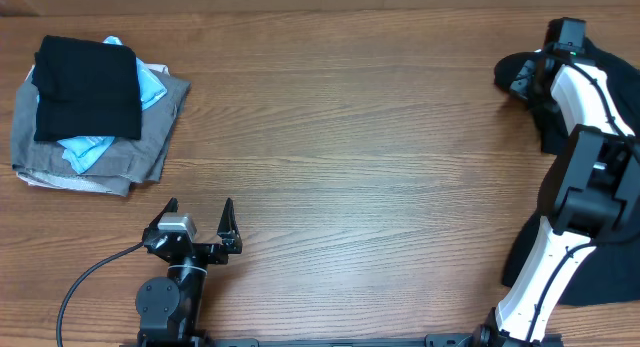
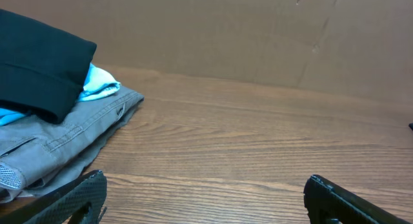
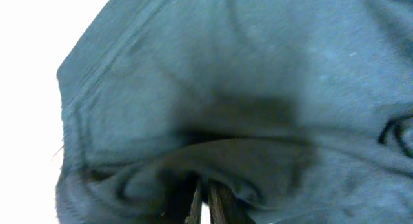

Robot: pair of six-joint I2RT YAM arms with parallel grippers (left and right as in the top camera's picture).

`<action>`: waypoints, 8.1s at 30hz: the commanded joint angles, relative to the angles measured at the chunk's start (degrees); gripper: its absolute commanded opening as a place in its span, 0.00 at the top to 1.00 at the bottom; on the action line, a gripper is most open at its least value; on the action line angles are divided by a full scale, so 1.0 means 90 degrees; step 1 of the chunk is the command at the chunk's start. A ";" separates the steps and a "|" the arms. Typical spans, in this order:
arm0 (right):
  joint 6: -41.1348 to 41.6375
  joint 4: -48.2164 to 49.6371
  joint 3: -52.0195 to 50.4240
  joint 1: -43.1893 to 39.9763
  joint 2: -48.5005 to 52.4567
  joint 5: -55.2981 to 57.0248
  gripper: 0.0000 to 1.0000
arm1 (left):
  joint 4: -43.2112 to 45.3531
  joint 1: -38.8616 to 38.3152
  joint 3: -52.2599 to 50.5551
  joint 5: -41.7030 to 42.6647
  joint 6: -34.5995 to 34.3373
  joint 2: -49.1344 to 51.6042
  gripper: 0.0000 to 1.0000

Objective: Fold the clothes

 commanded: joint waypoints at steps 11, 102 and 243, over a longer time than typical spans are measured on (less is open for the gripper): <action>-0.0503 0.0313 0.0165 -0.0675 0.0087 0.0100 0.74 | 0.0017 -0.0041 -0.0049 -0.0087 0.0141 -0.0063 0.00; -0.2948 -0.2832 0.1379 0.1241 0.0537 -0.6360 0.96 | 0.0017 -0.0041 -0.0049 -0.0087 0.0141 -0.0063 0.00; 0.0809 -0.3784 -0.1095 0.1035 -0.3327 -0.1168 0.00 | 0.0777 -0.0041 -0.0049 -0.0498 0.0136 -0.0061 0.00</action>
